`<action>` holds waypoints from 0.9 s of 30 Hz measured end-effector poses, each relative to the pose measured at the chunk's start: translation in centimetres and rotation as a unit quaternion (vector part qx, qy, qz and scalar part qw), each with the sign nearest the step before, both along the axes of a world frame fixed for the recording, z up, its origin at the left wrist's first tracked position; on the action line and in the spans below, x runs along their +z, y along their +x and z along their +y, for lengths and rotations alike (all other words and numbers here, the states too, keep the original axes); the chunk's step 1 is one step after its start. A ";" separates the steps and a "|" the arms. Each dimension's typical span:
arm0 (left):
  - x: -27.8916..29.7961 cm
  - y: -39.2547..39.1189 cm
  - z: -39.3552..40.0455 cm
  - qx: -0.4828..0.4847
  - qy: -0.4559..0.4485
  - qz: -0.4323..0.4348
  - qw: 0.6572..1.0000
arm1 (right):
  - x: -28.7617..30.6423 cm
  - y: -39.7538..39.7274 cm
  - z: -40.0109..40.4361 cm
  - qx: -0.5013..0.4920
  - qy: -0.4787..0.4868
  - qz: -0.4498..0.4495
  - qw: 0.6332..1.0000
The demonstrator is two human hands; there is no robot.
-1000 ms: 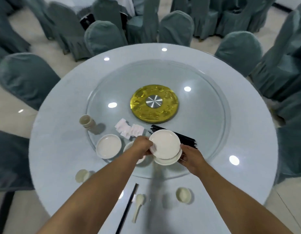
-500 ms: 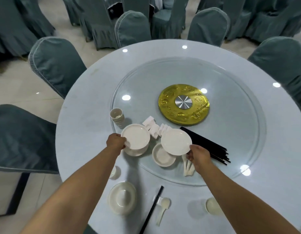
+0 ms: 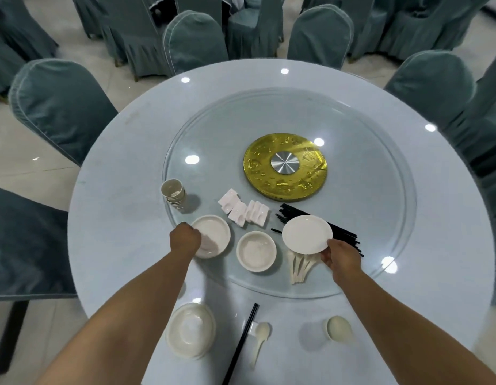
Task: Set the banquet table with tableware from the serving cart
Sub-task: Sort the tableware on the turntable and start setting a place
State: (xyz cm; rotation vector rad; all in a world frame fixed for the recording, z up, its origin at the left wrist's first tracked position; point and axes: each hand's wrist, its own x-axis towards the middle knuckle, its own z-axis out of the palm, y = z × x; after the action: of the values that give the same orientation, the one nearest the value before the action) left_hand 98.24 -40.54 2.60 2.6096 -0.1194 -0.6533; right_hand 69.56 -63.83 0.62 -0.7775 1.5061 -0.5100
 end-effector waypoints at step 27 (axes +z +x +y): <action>-2.0 -35.3 -26.7 -0.425 0.000 0.144 0.894 | -4.0 -30.9 -4.5 -0.176 0.043 0.082 0.980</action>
State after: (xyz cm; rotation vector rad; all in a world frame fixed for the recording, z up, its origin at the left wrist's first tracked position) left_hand 62.96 -67.19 0.63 2.3352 -1.2042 -1.3027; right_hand 38.62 -68.34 -3.37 -0.4948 1.8202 -0.6516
